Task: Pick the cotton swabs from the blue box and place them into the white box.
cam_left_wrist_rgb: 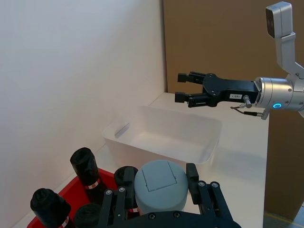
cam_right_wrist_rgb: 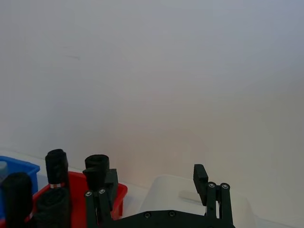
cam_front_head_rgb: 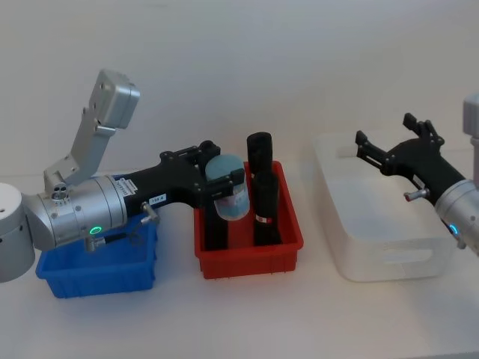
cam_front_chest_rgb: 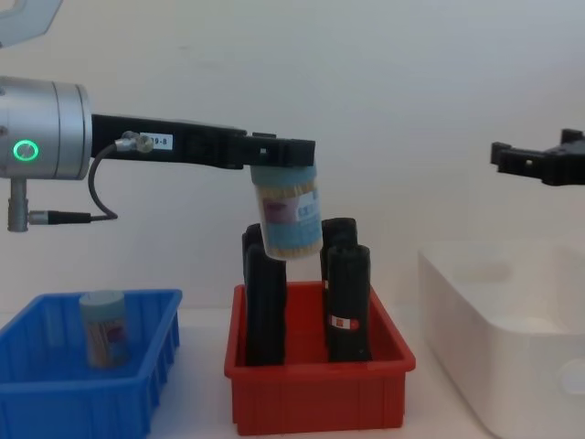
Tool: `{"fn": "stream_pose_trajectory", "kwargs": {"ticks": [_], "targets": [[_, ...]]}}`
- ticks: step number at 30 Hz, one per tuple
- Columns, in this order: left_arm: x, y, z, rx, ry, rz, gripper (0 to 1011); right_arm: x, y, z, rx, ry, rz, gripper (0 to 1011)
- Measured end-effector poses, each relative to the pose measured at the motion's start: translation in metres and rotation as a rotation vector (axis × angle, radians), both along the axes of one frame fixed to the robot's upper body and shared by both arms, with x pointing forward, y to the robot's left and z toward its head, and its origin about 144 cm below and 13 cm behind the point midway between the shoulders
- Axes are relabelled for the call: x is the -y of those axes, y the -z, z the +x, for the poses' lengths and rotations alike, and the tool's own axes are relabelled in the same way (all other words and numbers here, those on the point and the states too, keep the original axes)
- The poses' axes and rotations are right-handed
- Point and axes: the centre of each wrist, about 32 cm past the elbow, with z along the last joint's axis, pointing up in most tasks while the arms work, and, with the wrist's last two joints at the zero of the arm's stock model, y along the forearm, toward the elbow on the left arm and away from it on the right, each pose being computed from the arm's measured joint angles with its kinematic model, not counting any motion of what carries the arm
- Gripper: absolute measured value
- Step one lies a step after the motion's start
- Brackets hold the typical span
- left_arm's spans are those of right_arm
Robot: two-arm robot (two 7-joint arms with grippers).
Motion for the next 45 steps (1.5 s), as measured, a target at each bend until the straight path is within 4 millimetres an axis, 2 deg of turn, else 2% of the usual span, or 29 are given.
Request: {"fn": "stream_pose_trajectory", "kwargs": {"ticks": [23, 31, 45], "targets": [[0.001, 0.0, 0.001, -0.002, 0.009, 0.0, 660, -0.01, -0.009, 0.001, 0.017, -0.337, -0.11, 1002], [0.001, -0.001, 0.001, -0.002, 0.01, 0.0, 660, -0.021, -0.006, 0.009, 0.01, -0.46, -0.156, 1002], [0.001, -0.001, 0.001, -0.002, 0.01, 0.0, 659, -0.043, 0.001, 0.028, -0.012, -0.553, -0.195, 1002]]}}
